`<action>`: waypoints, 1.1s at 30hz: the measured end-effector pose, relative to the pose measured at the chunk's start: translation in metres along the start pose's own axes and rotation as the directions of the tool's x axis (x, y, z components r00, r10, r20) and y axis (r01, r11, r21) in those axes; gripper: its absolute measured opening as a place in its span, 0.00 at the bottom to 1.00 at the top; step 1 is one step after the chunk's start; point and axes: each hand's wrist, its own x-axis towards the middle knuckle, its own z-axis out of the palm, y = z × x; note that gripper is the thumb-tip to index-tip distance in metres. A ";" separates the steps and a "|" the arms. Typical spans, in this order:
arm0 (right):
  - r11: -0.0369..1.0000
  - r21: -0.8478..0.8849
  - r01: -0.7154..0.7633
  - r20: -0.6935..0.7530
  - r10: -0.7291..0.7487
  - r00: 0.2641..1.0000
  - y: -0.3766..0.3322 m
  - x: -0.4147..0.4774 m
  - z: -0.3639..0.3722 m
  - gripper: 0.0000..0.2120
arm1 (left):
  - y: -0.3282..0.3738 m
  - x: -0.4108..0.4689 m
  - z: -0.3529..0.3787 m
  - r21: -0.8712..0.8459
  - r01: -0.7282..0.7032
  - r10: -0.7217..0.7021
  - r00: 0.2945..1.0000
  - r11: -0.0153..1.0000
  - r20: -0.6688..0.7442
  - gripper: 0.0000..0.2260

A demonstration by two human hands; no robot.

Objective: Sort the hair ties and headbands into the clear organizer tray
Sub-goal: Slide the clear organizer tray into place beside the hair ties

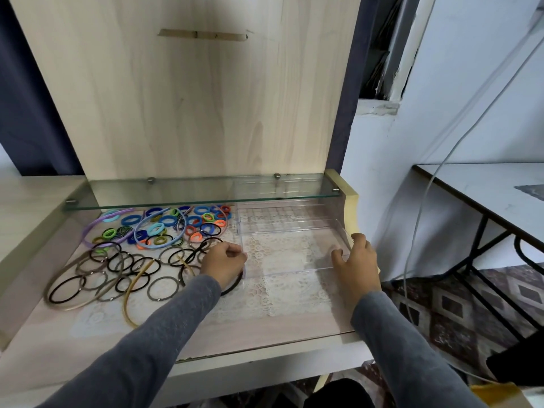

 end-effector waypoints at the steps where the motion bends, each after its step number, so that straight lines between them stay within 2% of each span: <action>1: 1.000 -0.001 0.005 -0.002 -0.005 1.000 0.001 0.000 0.000 0.19 | -0.001 0.000 0.001 0.043 -0.026 0.027 1.000 0.999 -0.013 0.03; 10: 0.999 -0.004 0.034 -0.049 -0.035 0.998 -0.002 -0.003 0.004 0.18 | -0.002 -0.013 0.004 0.268 -0.167 0.186 0.981 0.949 -0.048 0.05; 15: 1.000 -0.003 0.020 -0.027 -0.020 0.999 0.000 -0.003 0.001 0.19 | 0.001 -0.013 0.003 0.445 -0.214 0.246 0.969 0.870 -0.015 0.06; 26: 1.000 0.019 0.017 -0.002 -0.017 1.000 0.006 0.000 -0.001 0.19 | 0.007 -0.013 0.004 0.467 -0.228 0.248 0.969 0.854 0.019 0.06; 30: 0.996 -0.079 0.050 0.031 -0.047 0.998 0.009 0.001 0.002 0.20 | 0.007 -0.013 0.003 0.486 -0.240 0.257 0.966 0.840 0.033 0.07; 33: 1.000 -0.021 0.015 0.000 -0.015 1.000 0.005 0.001 0.002 0.19 | 0.007 -0.013 0.001 0.528 -0.269 0.287 0.957 0.805 0.050 0.10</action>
